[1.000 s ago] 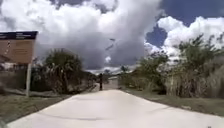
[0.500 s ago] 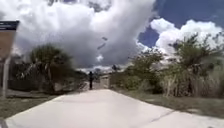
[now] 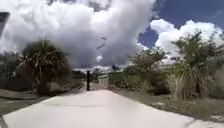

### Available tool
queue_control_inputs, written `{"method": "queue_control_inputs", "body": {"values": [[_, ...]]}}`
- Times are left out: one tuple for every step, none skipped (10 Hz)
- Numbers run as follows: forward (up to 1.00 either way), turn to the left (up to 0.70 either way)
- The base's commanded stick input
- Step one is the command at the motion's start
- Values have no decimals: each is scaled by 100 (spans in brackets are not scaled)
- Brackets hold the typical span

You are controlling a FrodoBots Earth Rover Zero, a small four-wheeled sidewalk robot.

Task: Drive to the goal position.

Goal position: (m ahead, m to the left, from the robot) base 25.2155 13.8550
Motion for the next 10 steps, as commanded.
{"method": "queue_control_inputs", "body": {"values": [[85, 0], [85, 17], [85, 34], [85, 34], [85, 0], [85, 0], [85, 0], [85, 0], [85, 0], [85, 0]]}}
